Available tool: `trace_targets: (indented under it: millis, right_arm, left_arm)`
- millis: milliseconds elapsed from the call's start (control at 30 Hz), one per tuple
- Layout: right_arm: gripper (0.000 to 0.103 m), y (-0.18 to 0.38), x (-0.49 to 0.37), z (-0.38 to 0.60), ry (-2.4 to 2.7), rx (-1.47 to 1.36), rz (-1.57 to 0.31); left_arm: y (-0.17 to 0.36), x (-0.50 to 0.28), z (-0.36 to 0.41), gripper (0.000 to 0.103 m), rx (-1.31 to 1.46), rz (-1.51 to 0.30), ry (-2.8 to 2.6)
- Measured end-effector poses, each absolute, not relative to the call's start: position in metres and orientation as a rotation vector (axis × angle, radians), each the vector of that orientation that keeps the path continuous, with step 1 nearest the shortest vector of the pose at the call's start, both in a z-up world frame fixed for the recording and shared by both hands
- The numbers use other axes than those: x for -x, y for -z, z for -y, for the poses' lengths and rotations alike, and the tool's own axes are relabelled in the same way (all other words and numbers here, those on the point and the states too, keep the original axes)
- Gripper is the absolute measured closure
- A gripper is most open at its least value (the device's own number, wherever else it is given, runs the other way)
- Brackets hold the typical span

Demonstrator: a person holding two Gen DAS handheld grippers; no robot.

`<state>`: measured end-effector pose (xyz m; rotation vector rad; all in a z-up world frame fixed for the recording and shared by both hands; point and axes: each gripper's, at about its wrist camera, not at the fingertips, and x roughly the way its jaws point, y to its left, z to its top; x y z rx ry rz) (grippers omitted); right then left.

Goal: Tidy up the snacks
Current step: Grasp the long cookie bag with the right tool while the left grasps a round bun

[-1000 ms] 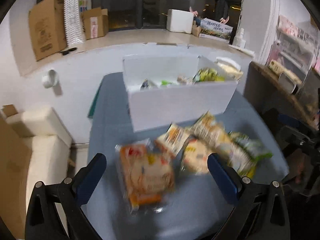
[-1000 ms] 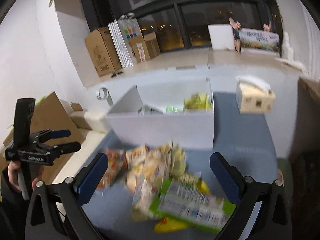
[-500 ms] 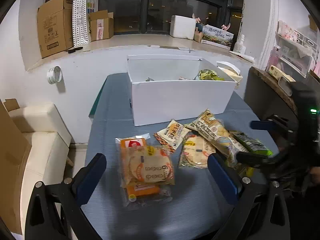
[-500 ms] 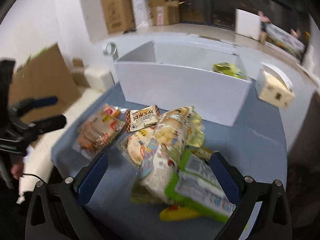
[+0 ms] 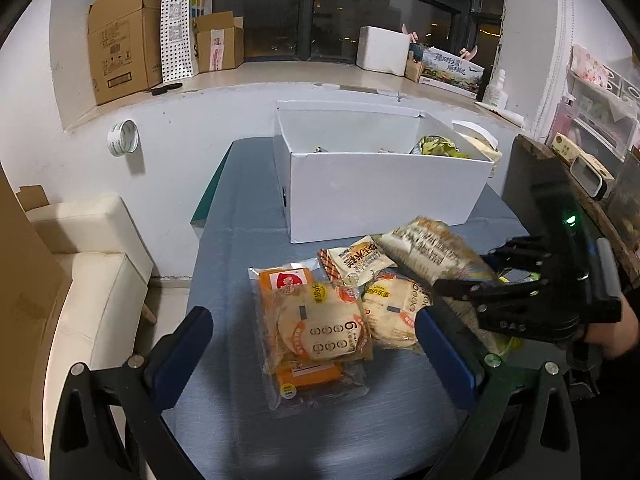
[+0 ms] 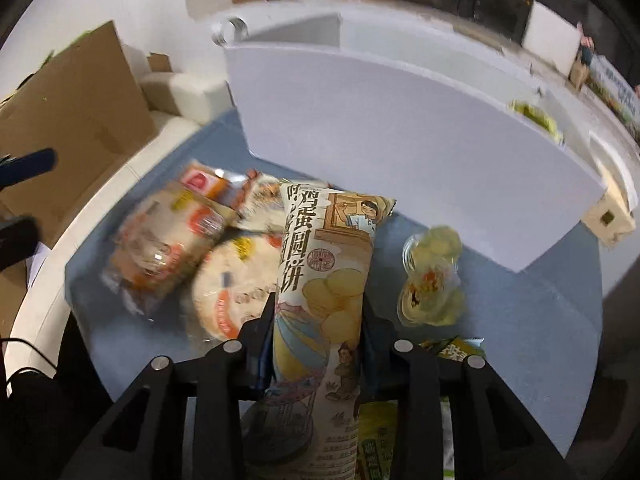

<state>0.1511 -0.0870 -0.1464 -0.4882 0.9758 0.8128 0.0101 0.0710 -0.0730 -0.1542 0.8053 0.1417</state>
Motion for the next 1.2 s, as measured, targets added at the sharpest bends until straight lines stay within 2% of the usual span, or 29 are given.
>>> trace_targets:
  millis: [400,567,833,1067,1100,1133,1200]
  right_arm:
    - [0.065,0.084,-0.143,0.111,-0.812,0.330,-0.850]
    - [0.065,0.060,-0.118,0.149,-0.796,0.261,-0.789]
    - [0.065,0.071,-0.108,0.205,-0.684,0.164,-0.832]
    - [0.065,0.082,-0.113,0.211,-0.687,0.141,-0.863]
    - [0.065,0.082,-0.113,0.210,-0.690,0.141,-0.863]
    - [0.065,0.083,-0.113,0.208,-0.695,0.145,-0.864]
    - [0.065,0.084,-0.111,0.206,-0.702,0.150,-0.864]
  left_arm:
    - [0.083,-0.019,-0.062,0.000,0.093,-0.844,-0.137]
    - [0.096,-0.025,-0.059,0.000,0.052,-0.888,-0.126]
    - [0.130,-0.058,-0.032,0.000,-0.101,-1.005,-0.139]
    - [0.154,-0.083,-0.051,0.000,-0.030,-1.075,-0.152]
    - [0.157,-0.085,-0.056,0.002,-0.001,-1.088,-0.147]
    - [0.159,-0.087,-0.060,0.017,0.024,-1.095,-0.138]
    - [0.158,-0.085,-0.068,0.025,0.069,-1.080,-0.143]
